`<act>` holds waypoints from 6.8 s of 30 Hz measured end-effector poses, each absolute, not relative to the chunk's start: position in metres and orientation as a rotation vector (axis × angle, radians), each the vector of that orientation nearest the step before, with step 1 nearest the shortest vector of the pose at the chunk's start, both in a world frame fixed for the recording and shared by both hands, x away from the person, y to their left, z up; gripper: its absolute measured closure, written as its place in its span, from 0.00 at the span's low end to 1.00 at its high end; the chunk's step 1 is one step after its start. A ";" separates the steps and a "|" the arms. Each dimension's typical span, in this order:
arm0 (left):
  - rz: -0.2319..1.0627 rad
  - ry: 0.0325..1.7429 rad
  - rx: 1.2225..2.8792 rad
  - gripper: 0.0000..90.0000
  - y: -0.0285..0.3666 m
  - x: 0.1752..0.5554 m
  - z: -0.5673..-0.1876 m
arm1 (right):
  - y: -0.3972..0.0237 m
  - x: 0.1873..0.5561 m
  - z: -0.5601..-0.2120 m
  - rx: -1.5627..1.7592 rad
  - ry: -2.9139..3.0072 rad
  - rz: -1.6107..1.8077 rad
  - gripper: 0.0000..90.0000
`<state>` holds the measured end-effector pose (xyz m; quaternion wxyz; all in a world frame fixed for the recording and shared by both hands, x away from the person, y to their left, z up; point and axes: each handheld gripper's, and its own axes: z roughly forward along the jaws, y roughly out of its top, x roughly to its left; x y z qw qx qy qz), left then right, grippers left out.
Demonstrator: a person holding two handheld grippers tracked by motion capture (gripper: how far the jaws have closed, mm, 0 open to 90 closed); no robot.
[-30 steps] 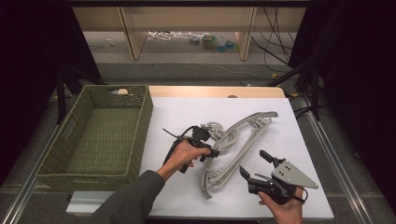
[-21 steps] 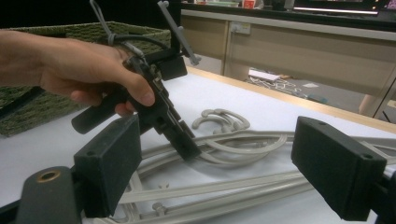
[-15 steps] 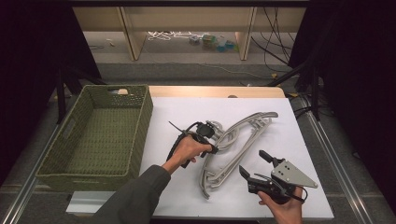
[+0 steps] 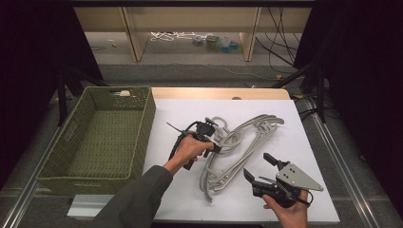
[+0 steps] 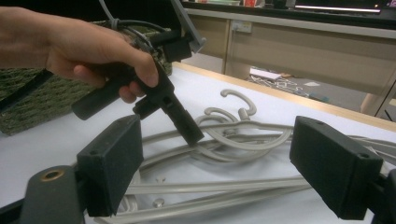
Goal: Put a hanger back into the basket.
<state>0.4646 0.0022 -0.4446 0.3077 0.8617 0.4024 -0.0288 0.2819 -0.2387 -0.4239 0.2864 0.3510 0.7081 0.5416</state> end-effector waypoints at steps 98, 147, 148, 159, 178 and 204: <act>0.625 1.373 1.706 0.91 0.390 0.393 -0.325 | -0.233 0.287 -0.430 0.943 1.908 1.474 0.19; 0.647 1.406 2.053 0.91 0.399 0.416 -0.397 | -0.234 0.289 -0.431 0.948 1.905 1.479 0.19; 0.646 1.414 2.059 0.91 0.398 0.417 -0.399 | -0.234 0.289 -0.431 0.948 1.905 1.478 0.19; 0.653 1.456 2.097 0.86 0.387 0.424 -0.410 | -0.235 0.288 -0.430 0.952 1.909 1.461 0.19; 0.720 1.396 1.689 0.34 0.359 0.376 -0.321 | -0.235 0.288 -0.430 0.952 1.901 1.459 0.19; 0.470 1.014 1.694 0.21 0.197 0.319 -0.327 | -0.235 0.286 -0.428 0.939 1.898 1.473 0.18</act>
